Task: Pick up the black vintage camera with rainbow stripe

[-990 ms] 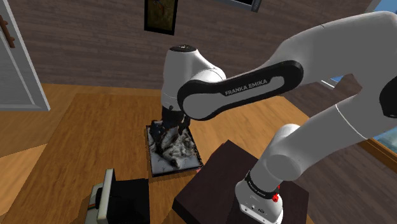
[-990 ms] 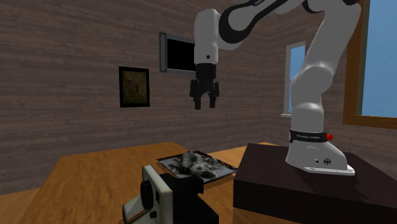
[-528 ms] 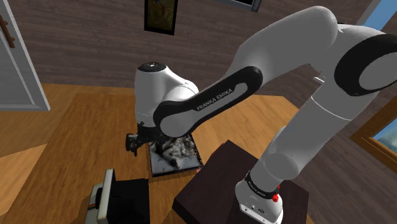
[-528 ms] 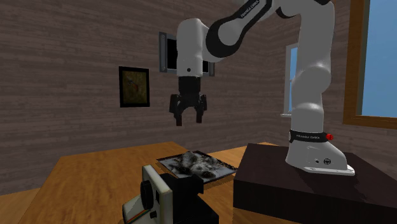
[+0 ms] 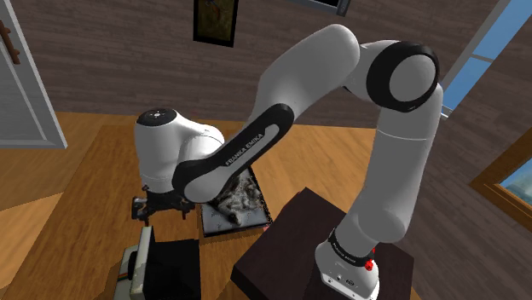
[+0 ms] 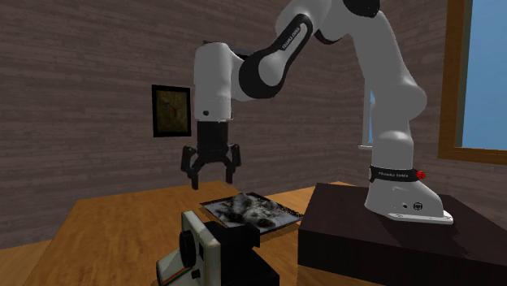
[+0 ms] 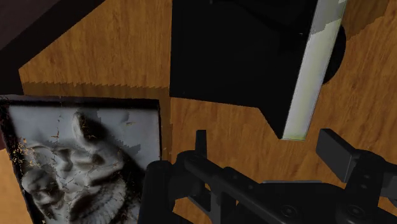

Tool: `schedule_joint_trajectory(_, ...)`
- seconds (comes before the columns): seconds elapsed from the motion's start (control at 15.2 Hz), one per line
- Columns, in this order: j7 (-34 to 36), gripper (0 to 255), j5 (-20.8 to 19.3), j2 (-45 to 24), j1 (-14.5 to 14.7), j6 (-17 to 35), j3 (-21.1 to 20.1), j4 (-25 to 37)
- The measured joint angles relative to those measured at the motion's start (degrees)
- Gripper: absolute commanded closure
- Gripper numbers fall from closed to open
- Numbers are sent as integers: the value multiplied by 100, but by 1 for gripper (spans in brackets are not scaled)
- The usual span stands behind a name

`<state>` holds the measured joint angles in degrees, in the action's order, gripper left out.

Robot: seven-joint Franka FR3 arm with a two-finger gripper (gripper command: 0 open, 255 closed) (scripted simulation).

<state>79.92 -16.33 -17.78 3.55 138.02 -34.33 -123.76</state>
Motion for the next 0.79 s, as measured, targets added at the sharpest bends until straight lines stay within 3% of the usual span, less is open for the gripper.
schedule_joint_trajectory(0.33, 949, 0, -600, -1167, 673, -30, 465, 1079)
schedule_joint_trajectory(0.79, 1239, 0, -899, -1738, 939, 240, 744, 1357)
